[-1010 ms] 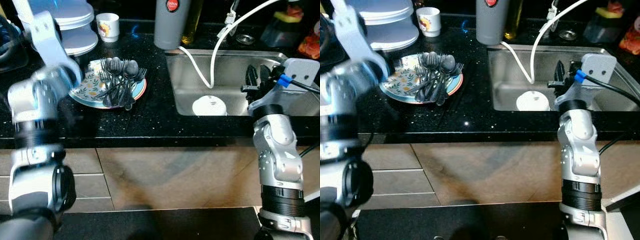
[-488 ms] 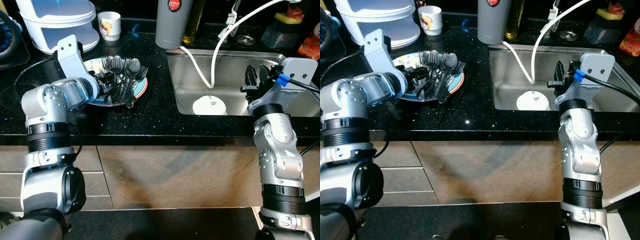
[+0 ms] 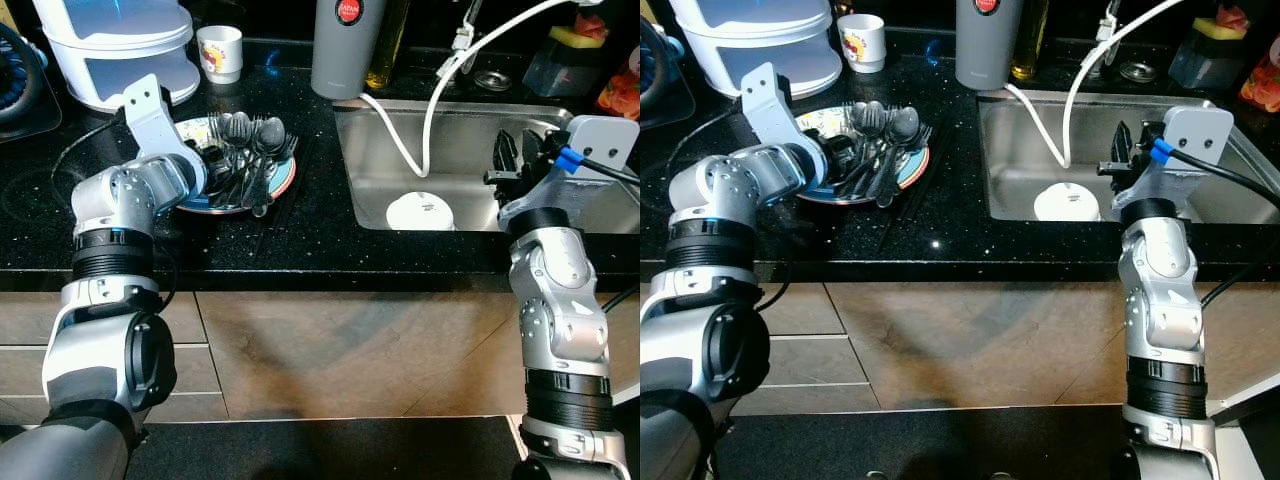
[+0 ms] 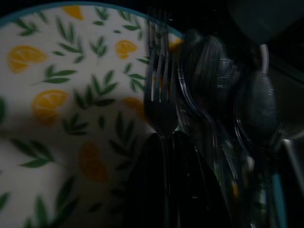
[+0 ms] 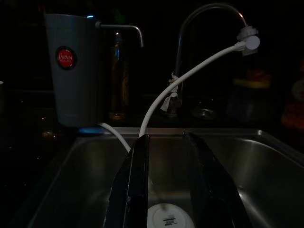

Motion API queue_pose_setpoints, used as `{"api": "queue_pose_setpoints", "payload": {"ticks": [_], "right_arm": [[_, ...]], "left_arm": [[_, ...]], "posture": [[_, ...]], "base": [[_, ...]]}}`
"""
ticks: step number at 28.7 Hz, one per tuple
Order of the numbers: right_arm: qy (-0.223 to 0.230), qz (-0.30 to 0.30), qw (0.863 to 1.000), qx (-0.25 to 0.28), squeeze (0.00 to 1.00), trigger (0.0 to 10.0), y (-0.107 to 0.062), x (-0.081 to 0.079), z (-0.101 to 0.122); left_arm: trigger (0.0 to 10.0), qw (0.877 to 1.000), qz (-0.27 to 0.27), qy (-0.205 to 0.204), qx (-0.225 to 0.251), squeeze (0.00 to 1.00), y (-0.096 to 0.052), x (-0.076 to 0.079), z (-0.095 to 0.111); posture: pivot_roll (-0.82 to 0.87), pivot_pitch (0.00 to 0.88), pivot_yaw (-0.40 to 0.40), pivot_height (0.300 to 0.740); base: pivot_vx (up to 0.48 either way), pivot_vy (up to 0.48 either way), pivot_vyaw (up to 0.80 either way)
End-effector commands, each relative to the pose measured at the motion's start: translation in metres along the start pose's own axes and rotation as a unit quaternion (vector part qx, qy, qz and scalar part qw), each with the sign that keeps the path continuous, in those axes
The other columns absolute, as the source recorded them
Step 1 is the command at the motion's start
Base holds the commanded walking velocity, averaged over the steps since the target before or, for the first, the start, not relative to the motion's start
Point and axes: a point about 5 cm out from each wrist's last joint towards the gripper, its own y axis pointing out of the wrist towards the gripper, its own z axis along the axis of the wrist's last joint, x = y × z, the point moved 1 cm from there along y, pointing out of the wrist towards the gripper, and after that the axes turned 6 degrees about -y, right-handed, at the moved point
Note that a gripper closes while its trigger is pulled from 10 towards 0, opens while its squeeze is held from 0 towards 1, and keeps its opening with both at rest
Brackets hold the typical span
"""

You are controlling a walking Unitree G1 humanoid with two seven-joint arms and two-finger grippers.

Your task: Kitchen organization

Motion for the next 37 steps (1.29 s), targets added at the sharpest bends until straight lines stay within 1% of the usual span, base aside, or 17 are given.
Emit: {"api": "queue_pose_setpoints", "payload": {"ticks": [1, 5, 6, 7, 8, 9, 10, 13, 18, 22, 26, 30, 31, 32, 33, 36, 37], "right_arm": [[-0.004, -0.007, 1.0, 0.008, 0.0, 10.0, -0.002, 0.004, 0.003], [-0.005, -0.008, 1.0, 0.007, 0.0, 10.0, -0.002, 0.005, 0.004], [-0.005, -0.007, 1.0, 0.007, 0.0, 10.0, -0.002, 0.004, 0.004], [-0.005, -0.007, 1.0, 0.007, 0.0, 10.0, -0.002, 0.004, 0.004], [-0.005, -0.007, 1.0, 0.007, 0.0, 10.0, -0.002, 0.004, 0.004], [-0.004, -0.006, 1.0, 0.007, 0.0, 10.0, -0.002, 0.003, 0.004], [-0.004, -0.006, 1.0, 0.007, 0.0, 10.0, -0.002, 0.003, 0.004], [-0.003, -0.005, 1.0, 0.007, 0.0, 10.0, -0.002, 0.003, 0.004], [0.0, -0.003, 1.0, 0.006, 0.0, 10.0, -0.001, 0.001, 0.003], [0.003, -0.001, 1.0, 0.006, 0.0, 10.0, 0.0, -0.001, 0.003], [0.006, 0.0, 1.0, 0.01, 0.0, 10.0, 0.001, -0.002, 0.005], [0.005, -0.001, 1.0, 0.01, 0.0, 10.0, 0.0, 0.0, 0.006], [0.004, -0.002, 1.0, 0.009, 0.0, 10.0, -0.001, 0.001, 0.005], [0.004, -0.002, 1.0, 0.009, 0.0, 10.0, -0.001, 0.001, 0.005], [0.004, -0.003, 1.0, 0.008, 0.0, 10.0, -0.001, 0.002, 0.005], [0.004, -0.002, 1.0, 0.008, 0.0, 10.0, 0.0, 0.001, 0.004], [0.005, -0.001, 1.0, 0.008, 0.0, 10.0, 0.0, -0.001, 0.005]], "left_arm": [[0.0, 0.998, 0.053, 0.006, -0.036, 0.0, 0.003, -0.023, -0.019], [0.0, 0.997, 0.078, 0.028, 0.001, 0.0, 0.001, -0.027, -0.007], [1.5, 0.994, 0.088, 0.041, 0.042, 0.0, -0.003, -0.027, 0.006], [1.5, 0.994, 0.088, 0.041, 0.042, 0.0, -0.003, -0.027, 0.006], [10.0, 0.99, 0.097, 0.049, 0.092, 0.0, -0.008, -0.025, 0.022], [10.0, 0.982, 0.102, 0.061, 0.148, 0.0, -0.016, -0.023, 0.039], [10.0, 0.982, 0.102, 0.061, 0.148, 0.0, -0.016, -0.023, 0.039], [10.0, 0.961, 0.109, 0.091, 0.239, 0.0, -0.035, -0.019, 0.071], [10.0, 0.946, 0.087, 0.148, 0.274, 0.0, -0.051, -0.015, 0.091], [10.0, 0.949, 0.05, 0.18, 0.253, 0.0, -0.049, -0.007, 0.085], [10.0, 0.965, 0.03, 0.147, 0.214, 0.0, -0.037, -0.005, 0.068], [10.0, 0.984, 0.017, 0.079, 0.161, 0.0, -0.029, -0.005, 0.052], [10.0, 0.985, 0.038, 0.085, 0.147, 0.12, -0.023, -0.008, 0.042], [10.0, 0.985, 0.038, 0.085, 0.147, 0.12, -0.023, -0.008, 0.042], [10.0, 0.986, 0.052, 0.087, 0.134, 1.0, -0.017, -0.011, 0.033], [10.0, 0.984, 0.079, 0.105, 0.122, 1.0, -0.007, -0.014, 0.023], [10.0, 0.978, 0.092, 0.142, 0.121, 1.0, -0.001, -0.012, 0.019]], "posture": [[0.13, 0.112, -0.046, 0.74], [0.13, 0.113, -0.048, 0.74], [0.13, 0.114, -0.051, 0.74], [0.13, 0.114, -0.051, 0.74], [0.13, 0.116, -0.053, 0.74], [0.13, 0.116, -0.055, 0.74], [0.13, 0.116, -0.055, 0.74], [0.13, 0.118, -0.057, 0.74], [0.14, 0.122, -0.066, 0.74], [0.14, 0.123, -0.068, 0.74], [0.14, 0.121, -0.064, 0.74], [0.13, 0.12, -0.061, 0.74], [0.13, 0.12, -0.061, 0.74], [0.13, 0.12, -0.061, 0.74], [0.13, 0.121, -0.064, 0.74], [0.13, 0.121, -0.065, 0.74], [0.13, 0.12, -0.063, 0.74]], "base": [[0.0, 0.0, 0.0], [0.0, 0.0, 0.0], [0.0, 0.0, 0.0], [0.0, 0.0, 0.0], [0.0, 0.0, 0.0], [0.0, 0.0, 0.0], [0.0, 0.0, 0.0], [0.0, 0.0, 0.0], [0.0, 0.0, 0.0], [0.0, 0.0, 0.0], [0.0, 0.0, 0.0], [0.0, 0.0, 0.0], [0.0, 0.0, 0.0], [0.0, 0.0, 0.0], [0.0, 0.0, 0.0], [0.0, 0.0, 0.0], [0.0, 0.0, 0.0]]}}
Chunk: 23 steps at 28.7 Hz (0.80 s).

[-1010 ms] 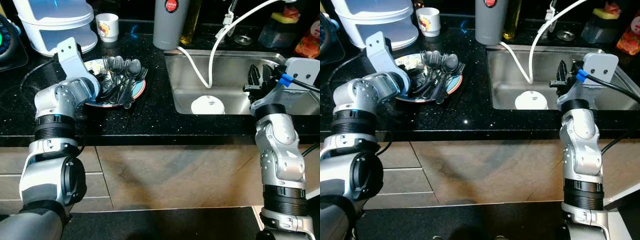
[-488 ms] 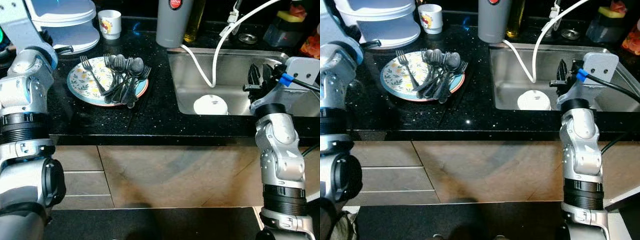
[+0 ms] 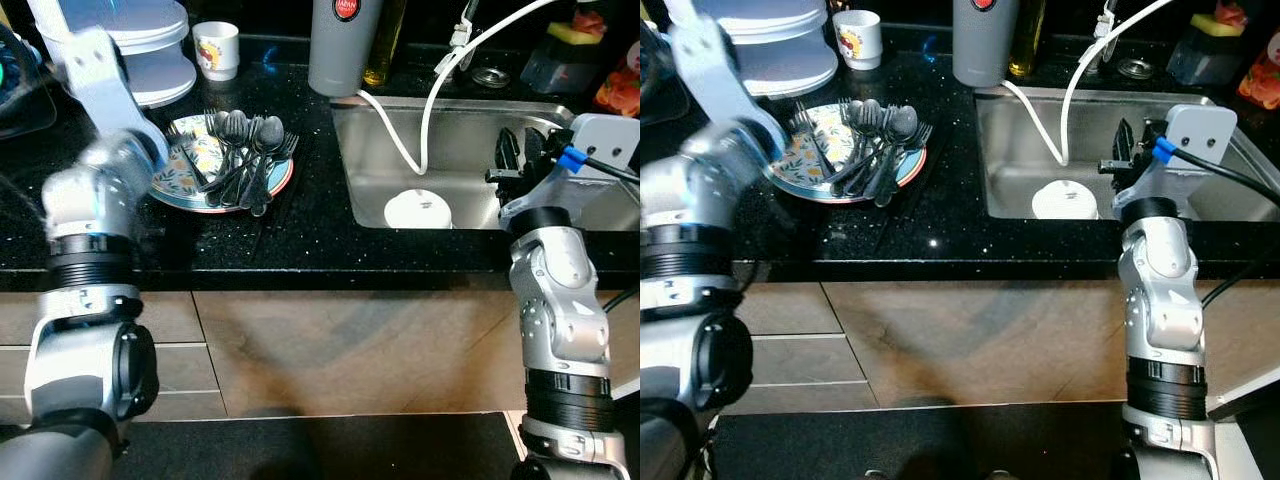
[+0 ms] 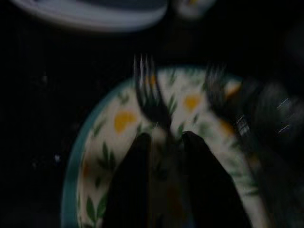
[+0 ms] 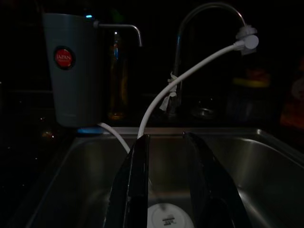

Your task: Kitchen organization

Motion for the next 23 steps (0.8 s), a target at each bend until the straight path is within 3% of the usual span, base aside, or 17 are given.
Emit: {"api": "queue_pose_setpoints", "payload": {"ticks": [1, 3, 6, 7, 15, 17, 18, 19, 20, 21, 23], "right_arm": [[0.001, -0.001, 1.0, 0.003, 0.0, 10.0, 0.0, 0.0, 0.002], [0.002, 0.0, 1.0, 0.004, 0.0, 10.0, 0.0, -0.001, 0.002], [0.003, -0.003, 1.0, 0.003, 0.0, 10.0, -0.001, 0.0, 0.002], [0.004, -0.005, 1.0, 0.003, 0.0, 10.0, -0.002, 0.0, 0.001], [0.005, -0.007, 1.0, 0.001, 0.0, 10.0, -0.004, -0.001, -0.001], [0.005, -0.008, 1.0, 0.001, 0.0, 10.0, -0.004, 0.0, -0.001], [0.006, -0.008, 1.0, 0.001, 0.0, 10.0, -0.004, 0.0, -0.001], [0.006, -0.009, 1.0, 0.001, 0.0, 10.0, -0.004, 0.0, -0.001], [0.006, -0.01, 1.0, 0.0, 0.0, 10.0, -0.005, 0.0, -0.001], [0.006, -0.01, 1.0, 0.0, 0.0, 10.0, -0.005, 0.0, -0.001], [0.006, -0.011, 1.0, -0.001, 0.0, 10.0, -0.006, 0.0, -0.002]], "left_arm": [[10.0, 0.999, 0.008, 0.036, 0.007, 1.0, 0.004, 0.005, -0.002], [10.0, 0.994, 0.022, 0.101, 0.02, 1.0, 0.007, 0.011, -0.002], [10.0, 0.993, 0.024, 0.116, 0.011, 1.0, 0.01, 0.017, -0.007], [10.0, 0.993, 0.023, 0.117, 0.003, 0.0, 0.011, 0.022, -0.01], [10.0, 0.991, 0.033, 0.126, -0.012, 0.0, 0.016, 0.026, -0.018], [9.7, 0.99, 0.055, 0.127, -0.033, 0.0, 0.018, 0.022, -0.03], [7.8, 0.989, 0.061, 0.127, -0.04, 0.0, 0.018, 0.02, -0.034], [3.2, 0.989, 0.066, 0.121, -0.05, 0.0, 0.018, 0.018, -0.039], [3.2, 0.989, 0.068, 0.117, -0.056, 0.0, 0.018, 0.017, -0.041], [0.0, 0.989, 0.07, 0.114, -0.06, 0.0, 0.018, 0.016, -0.043], [0.0, 0.989, 0.073, 0.109, -0.065, 0.0, 0.019, 0.014, -0.047]], "posture": [[0.13, 0.12, -0.063, 0.74], [0.13, 0.118, -0.057, 0.74], [0.13, 0.118, -0.048, 0.74], [0.12, 0.119, -0.043, 0.74], [0.13, 0.121, -0.036, 0.74], [0.13, 0.12, -0.03, 0.74], [0.13, 0.12, -0.03, 0.74], [0.13, 0.12, -0.03, 0.74], [0.13, 0.12, -0.03, 0.74], [0.13, 0.123, -0.027, 0.74], [0.13, 0.123, -0.027, 0.74]], "base": [[0.0, 0.0, 0.0], [0.0, 0.0, 0.0], [0.0, 0.0, 0.0], [0.0, 0.0, 0.0], [0.0, 0.0, 0.0], [0.0, 0.0, 0.0], [0.0, 0.0, 0.0], [0.0, 0.0, 0.0], [0.0, 0.0, 0.0], [0.0, 0.0, 0.0], [0.0, 0.0, 0.0]]}}
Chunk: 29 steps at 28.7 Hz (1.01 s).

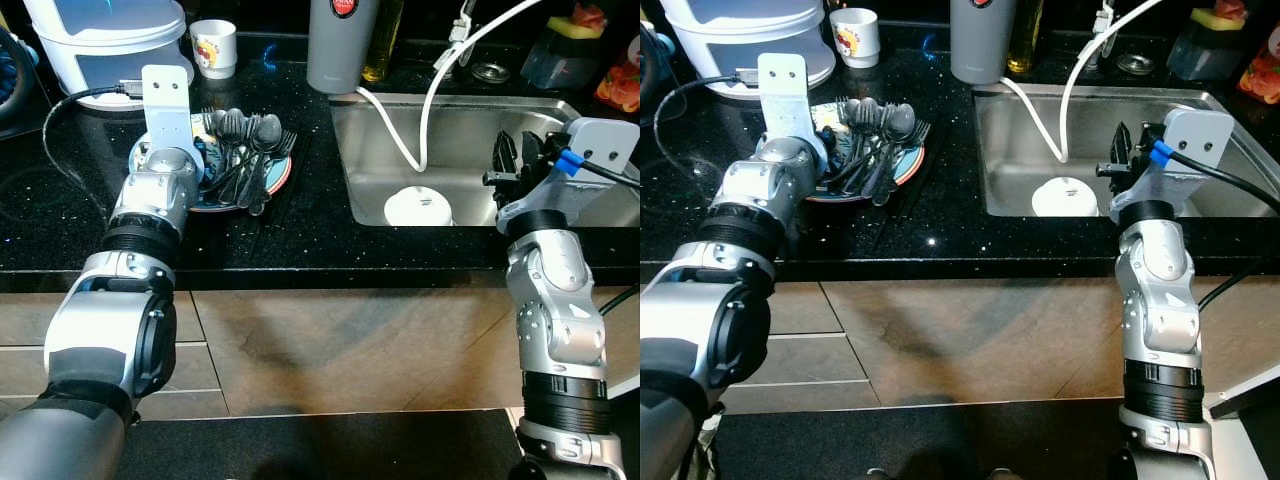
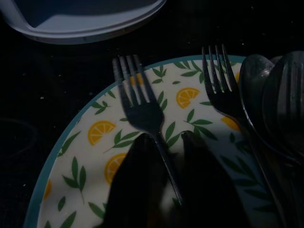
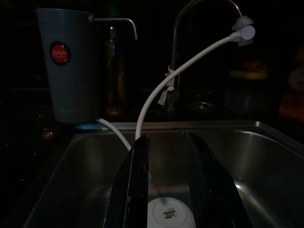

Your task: Kitchen organization

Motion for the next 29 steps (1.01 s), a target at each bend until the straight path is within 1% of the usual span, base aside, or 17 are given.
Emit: {"api": "queue_pose_setpoints", "payload": {"ticks": [1, 6, 8, 10, 11, 13, 14, 15, 19, 20, 24, 29], "right_arm": [[0.001, -0.006, 1.0, 0.005, 0.0, 10.0, -0.003, 0.002, 0.002], [0.001, -0.006, 1.0, 0.005, 0.0, 10.0, -0.002, 0.002, 0.002], [0.001, -0.006, 1.0, 0.005, 0.0, 10.0, -0.002, 0.002, 0.002], [0.0, -0.005, 1.0, 0.005, 0.0, 10.0, -0.002, 0.002, 0.003], [0.0, -0.005, 1.0, 0.005, 0.0, 10.0, -0.002, 0.002, 0.003], [0.0, -0.004, 1.0, 0.005, 0.0, 10.0, -0.002, 0.002, 0.003], [0.0, -0.004, 1.0, 0.004, 0.0, 10.0, -0.002, 0.002, 0.003], [0.0, -0.003, 1.0, 0.004, 0.0, 10.0, -0.002, 0.002, 0.003], [0.0, -0.002, 1.0, 0.004, 0.0, 10.0, -0.002, 0.002, 0.003], [0.0, -0.001, 1.0, 0.004, 0.0, 10.0, -0.001, 0.001, 0.003], [0.002, 0.002, 1.0, 0.004, 0.0, 10.0, 0.001, -0.001, 0.003], [0.001, 0.003, 1.0, 0.006, 0.0, 10.0, 0.002, -0.001, 0.004]], "left_arm": [[0.0, 0.998, 0.006, 0.002, -0.062, 0.0, 0.001, -0.001, -0.033], [0.0, 0.999, 0.017, 0.025, -0.041, 0.0, 0.002, -0.003, -0.028], [0.0, 0.999, 0.021, 0.026, -0.034, 0.0, 0.002, -0.004, -0.026], [0.0, 0.999, 0.033, 0.029, -0.009, 0.0, 0.002, -0.005, -0.017], [0.0, 0.999, 0.033, 0.029, -0.009, 0.0, 0.002, -0.005, -0.017], [0.0, 0.998, 0.045, 0.033, 0.022, 0.0, 0.001, -0.008, -0.004], [1.6, 0.998, 0.051, 0.031, 0.032, 0.0, 0.001, -0.009, 0.001], [10.0, 0.997, 0.058, 0.033, 0.042, 0.0, 0.0, -0.012, 0.007], [10.0, 0.997, 0.057, 0.028, 0.044, 0.0, -0.001, -0.013, 0.012], [10.0, 0.998, 0.051, 0.019, 0.041, 1.0, -0.002, -0.014, 0.012], [10.0, 0.998, 0.05, 0.022, 0.045, 1.0, -0.002, -0.015, 0.01], [10.0, 0.997, 0.048, 0.025, 0.061, 1.0, -0.004, -0.013, 0.017]], "posture": [[0.13, 0.123, -0.027, 0.74], [0.13, 0.126, -0.029, 0.74], [0.13, 0.126, -0.03, 0.74], [0.13, 0.127, -0.034, 0.74], [0.13, 0.127, -0.034, 0.74], [0.13, 0.127, -0.038, 0.74], [0.13, 0.127, -0.038, 0.74], [0.13, 0.126, -0.038, 0.74], [0.13, 0.125, -0.041, 0.74], [0.14, 0.123, -0.045, 0.74], [0.14, 0.123, -0.045, 0.74], [0.14, 0.117, -0.05, 0.74]], "base": [[0.0, 0.0, 0.0], [0.0, 0.0, 0.0], [0.0, 0.0, 0.0], [0.0, 0.0, 0.0], [0.0, 0.0, 0.0], [0.0, 0.0, 0.0], [0.0, 0.0, 0.0], [0.0, 0.0, 0.0], [0.0, 0.0, 0.0], [0.0, 0.0, 0.0], [0.0, 0.0, 0.0], [0.0, 0.0, 0.0]]}}
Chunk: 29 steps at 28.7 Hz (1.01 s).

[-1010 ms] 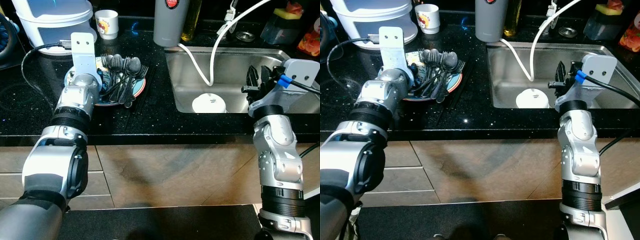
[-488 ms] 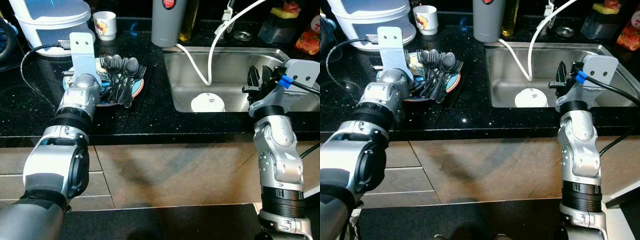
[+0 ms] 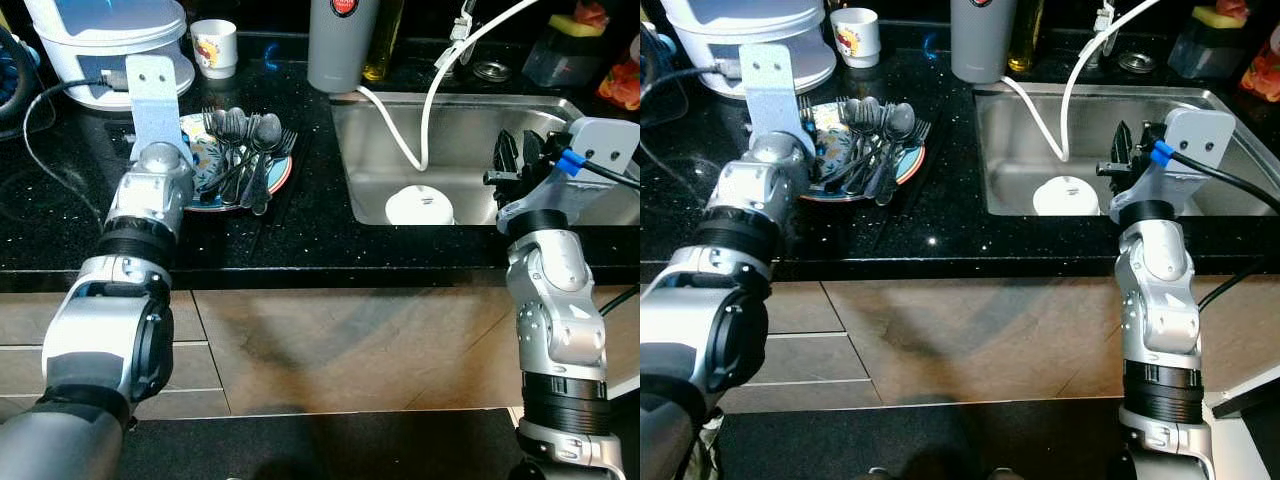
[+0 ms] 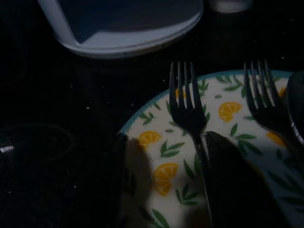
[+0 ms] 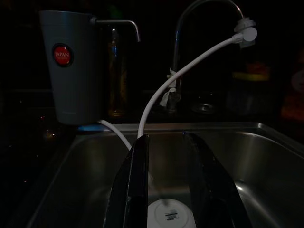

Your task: Kitchen organization

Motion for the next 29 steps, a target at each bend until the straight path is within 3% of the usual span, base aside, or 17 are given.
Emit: {"api": "queue_pose_setpoints", "payload": {"ticks": [1, 3, 4, 15, 16, 17, 18, 20, 22, 26, 29], "right_arm": [[0.0, 0.002, 1.0, 0.0, 0.0, 10.0, 0.001, 0.001, 0.0], [0.0, 0.002, 1.0, 0.0, 0.0, 10.0, 0.001, 0.001, 0.0], [0.0, 0.001, 1.0, 0.0, 0.0, 10.0, 0.001, 0.001, 0.0], [0.0, 0.0, 1.0, 0.0, 0.0, 10.0, 0.0, 0.001, -0.001], [0.0, -0.001, 1.0, -0.001, 0.0, 10.0, 0.0, 0.001, -0.001], [0.0, -0.001, 1.0, -0.001, 0.0, 10.0, 0.0, 0.001, -0.001], [0.001, -0.002, 1.0, -0.001, 0.0, 10.0, 0.0, 0.001, -0.001], [0.001, -0.003, 1.0, -0.001, 0.0, 10.0, -0.001, 0.001, -0.001], [0.001, -0.005, 1.0, -0.001, 0.0, 10.0, -0.002, 0.002, -0.002], [-0.001, -0.007, 1.0, -0.003, 0.0, 10.0, -0.003, 0.004, -0.002], [-0.001, -0.006, 1.0, -0.003, 0.0, 10.0, -0.002, 0.004, -0.002]], "left_arm": [[10.0, 1.0, 0.0, 0.004, 0.011, 1.0, -0.001, -0.001, 0.006], [10.0, 1.0, 0.0, 0.004, 0.011, 1.0, -0.001, -0.001, 0.006], [10.0, 1.0, -0.002, 0.003, 0.01, 0.0, -0.002, 0.001, 0.007], [10.0, 0.999, -0.037, 0.025, -0.023, 0.0, -0.002, 0.018, -0.01], [8.5, 0.998, -0.047, 0.014, -0.044, 0.0, -0.003, 0.021, -0.019], [8.5, 0.997, -0.054, 0.006, -0.059, 0.0, -0.003, 0.024, -0.025], [4.8, 0.995, -0.06, -0.004, -0.079, 0.0, -0.004, 0.026, -0.034], [4.2, 0.992, -0.056, -0.023, -0.109, 0.0, -0.006, 0.026, -0.048], [0.0, 0.991, -0.046, -0.035, -0.124, 0.0, -0.007, 0.024, -0.056], [0.0, 0.987, -0.028, -0.062, -0.146, 0.0, -0.007, 0.018, -0.063], [0.0, 0.989, -0.016, -0.056, -0.134, 0.0, -0.005, 0.013, -0.058]], "posture": [[0.14, 0.111, -0.047, 0.74], [0.14, 0.111, -0.047, 0.74], [0.14, 0.111, -0.047, 0.74], [0.14, 0.112, -0.037, 0.74], [0.14, 0.112, -0.037, 0.74], [0.14, 0.112, -0.037, 0.74], [0.14, 0.112, -0.031, 0.74], [0.13, 0.112, -0.029, 0.74], [0.13, 0.112, -0.029, 0.74], [0.13, 0.118, -0.03, 0.74], [0.14, 0.119, -0.032, 0.74]], "base": [[0.0, 0.0, 0.0], [0.0, 0.0, 0.0], [0.0, 0.0, 0.0], [0.0, 0.0, 0.0], [0.0, 0.0, 0.0], [0.0, 0.0, 0.0], [0.0, 0.0, 0.0], [0.0, 0.0, 0.0], [0.0, 0.0, 0.0], [0.0, 0.0, 0.0], [0.0, 0.0, 0.0]]}}
